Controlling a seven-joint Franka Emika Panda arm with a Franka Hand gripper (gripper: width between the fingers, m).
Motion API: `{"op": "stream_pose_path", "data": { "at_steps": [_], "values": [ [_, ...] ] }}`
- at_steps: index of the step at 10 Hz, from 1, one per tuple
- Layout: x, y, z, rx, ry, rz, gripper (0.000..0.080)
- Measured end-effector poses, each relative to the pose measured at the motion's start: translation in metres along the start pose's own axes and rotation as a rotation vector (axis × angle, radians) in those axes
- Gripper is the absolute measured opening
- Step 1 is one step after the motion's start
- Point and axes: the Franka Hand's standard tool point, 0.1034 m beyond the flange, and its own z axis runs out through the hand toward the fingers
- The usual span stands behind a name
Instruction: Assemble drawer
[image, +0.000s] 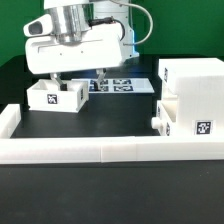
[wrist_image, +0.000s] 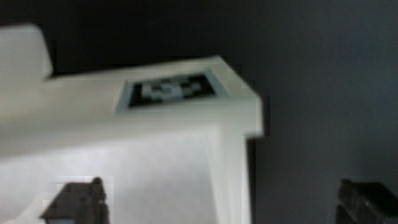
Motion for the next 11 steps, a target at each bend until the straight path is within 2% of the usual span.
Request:
{"op": "stream_pose_path", "data": {
  "at_steps": [2,4,6,7,8,9,11],
  "values": [
    [-0.0045,-0.0053,0.0064,-0.004,0.007,-0.015,0.0649],
    [-0.0065,-0.0040,0.0081,-0.007,0.010,-0.016,0.0649],
    [-0.0071,-0.0038,0.0088,-0.007,0.008,-0.022,0.0392],
    [-0.0072,-0.0038,0.0088,-0.007,0.008,-0.025,0.0392],
    [-0.0072,-0.0034,0.0088,-0.007,0.008,-0.029,0.0190],
    [-0.0072,-0.0031,0.0088,-0.007,0.008,-0.030,0.0070],
    [-0.0061,-0.0032,0.0080,-0.008,0.012,-0.031,0.0049]
  ]
}}
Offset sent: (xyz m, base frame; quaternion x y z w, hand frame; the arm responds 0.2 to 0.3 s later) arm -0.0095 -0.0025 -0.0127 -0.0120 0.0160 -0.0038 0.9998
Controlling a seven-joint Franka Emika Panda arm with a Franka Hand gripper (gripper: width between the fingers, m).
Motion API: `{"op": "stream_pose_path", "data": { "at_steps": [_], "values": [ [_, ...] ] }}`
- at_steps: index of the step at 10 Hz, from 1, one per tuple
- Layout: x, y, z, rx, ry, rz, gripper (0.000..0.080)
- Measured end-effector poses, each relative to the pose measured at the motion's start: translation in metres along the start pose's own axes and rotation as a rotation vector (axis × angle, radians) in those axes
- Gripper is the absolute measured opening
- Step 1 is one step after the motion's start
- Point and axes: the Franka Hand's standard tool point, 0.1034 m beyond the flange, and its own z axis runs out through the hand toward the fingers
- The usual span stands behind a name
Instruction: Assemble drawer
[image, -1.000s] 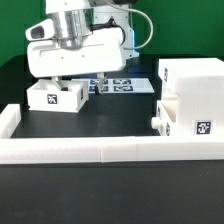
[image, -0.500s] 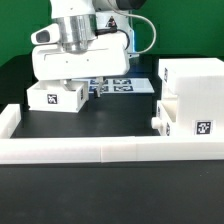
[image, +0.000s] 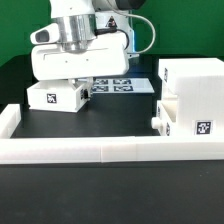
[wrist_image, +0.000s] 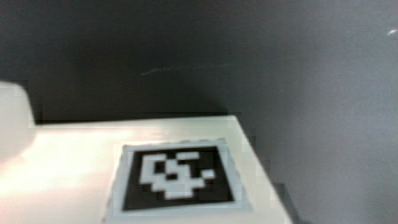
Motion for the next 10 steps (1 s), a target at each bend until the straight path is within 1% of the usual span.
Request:
{"op": "stream_pose_path", "data": {
  "at_steps": [2,3,4,5,6,7,8,9,10],
  "values": [
    [0.002,-0.003,-0.002,0.001,0.003,-0.007,0.0049],
    [0.005,-0.008,-0.006,0.003,0.005,-0.016,0.0048],
    [0.009,-0.016,-0.010,0.007,0.003,-0.033,0.0048],
    [0.014,-0.030,-0.015,0.016,-0.007,-0.053,0.0045],
    [0.025,-0.046,-0.023,0.026,-0.008,-0.087,0.0044],
    [0.034,-0.058,-0.029,0.040,-0.026,-0.130,0.0044],
    [0.047,-0.069,-0.034,0.059,-0.050,-0.186,0.0044],
    [0.061,-0.075,-0.037,0.080,-0.071,-0.245,0.0044],
    [0.068,-0.082,-0.037,0.103,-0.110,-0.271,0.0044]
  ]
}}
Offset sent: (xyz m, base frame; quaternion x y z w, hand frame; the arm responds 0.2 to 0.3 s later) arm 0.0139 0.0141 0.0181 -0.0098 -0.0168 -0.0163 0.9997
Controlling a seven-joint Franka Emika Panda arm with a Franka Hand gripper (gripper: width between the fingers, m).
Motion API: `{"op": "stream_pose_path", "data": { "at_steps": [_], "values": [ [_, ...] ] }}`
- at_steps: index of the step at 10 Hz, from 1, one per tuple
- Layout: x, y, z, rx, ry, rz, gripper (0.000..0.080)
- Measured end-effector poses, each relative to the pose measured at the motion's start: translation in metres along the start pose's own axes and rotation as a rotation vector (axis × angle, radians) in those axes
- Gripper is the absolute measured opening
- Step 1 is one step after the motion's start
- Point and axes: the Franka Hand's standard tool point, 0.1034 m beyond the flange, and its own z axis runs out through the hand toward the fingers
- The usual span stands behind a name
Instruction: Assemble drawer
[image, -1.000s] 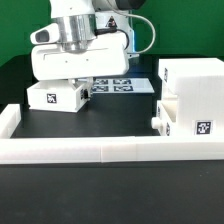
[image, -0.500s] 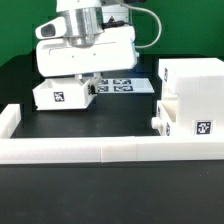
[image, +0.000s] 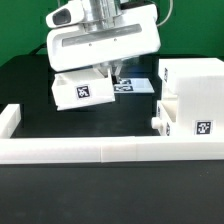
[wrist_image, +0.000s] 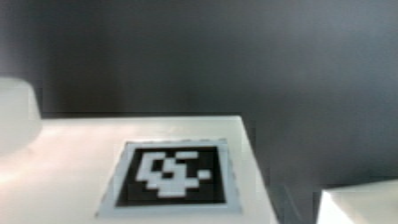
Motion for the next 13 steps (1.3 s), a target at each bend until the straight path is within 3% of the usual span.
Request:
{"op": "stream_pose_path", "data": {
  "at_steps": [3,5,9,13],
  "values": [
    [0.0015,-0.0011,0.0002,0.002,-0.006,-0.007,0.0044],
    [0.0018,-0.0005,0.0000,-0.002,-0.007,-0.190,0.0044],
    [0.0106,-0.0022,-0.0038,-0.064,-0.019,-0.696,0.0044],
    [0.0094,0.0003,-0.0031,-0.063,-0.031,-0.937,0.0044]
  ]
}}
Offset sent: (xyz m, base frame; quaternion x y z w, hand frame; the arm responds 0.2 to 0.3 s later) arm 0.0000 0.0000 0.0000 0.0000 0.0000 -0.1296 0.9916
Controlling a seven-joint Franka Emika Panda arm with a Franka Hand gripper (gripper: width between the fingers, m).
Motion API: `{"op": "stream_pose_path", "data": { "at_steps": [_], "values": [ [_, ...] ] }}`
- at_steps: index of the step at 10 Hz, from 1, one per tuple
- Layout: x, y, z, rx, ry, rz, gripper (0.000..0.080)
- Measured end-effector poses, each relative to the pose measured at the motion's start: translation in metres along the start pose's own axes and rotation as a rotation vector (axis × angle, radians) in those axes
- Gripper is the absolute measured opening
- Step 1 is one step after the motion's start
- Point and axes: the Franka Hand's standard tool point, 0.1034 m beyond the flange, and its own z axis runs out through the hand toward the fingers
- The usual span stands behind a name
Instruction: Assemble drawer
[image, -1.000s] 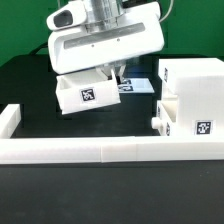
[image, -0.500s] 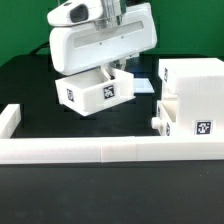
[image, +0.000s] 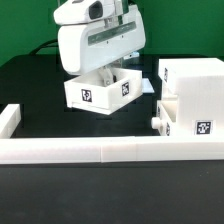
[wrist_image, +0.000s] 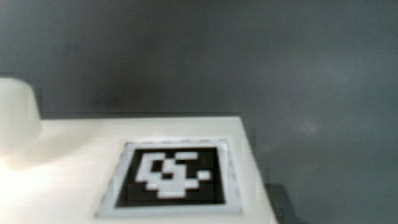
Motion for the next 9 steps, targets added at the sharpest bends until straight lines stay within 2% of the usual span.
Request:
{"op": "stream_pose_path", "data": {
  "at_steps": [5,9],
  "values": [
    [0.0037,0.0066,-0.0018,-0.023,-0.049,-0.461,0.0044],
    [0.0026,0.0060,0.0003,-0.020,-0.057,-0.505,0.0044]
  ]
}}
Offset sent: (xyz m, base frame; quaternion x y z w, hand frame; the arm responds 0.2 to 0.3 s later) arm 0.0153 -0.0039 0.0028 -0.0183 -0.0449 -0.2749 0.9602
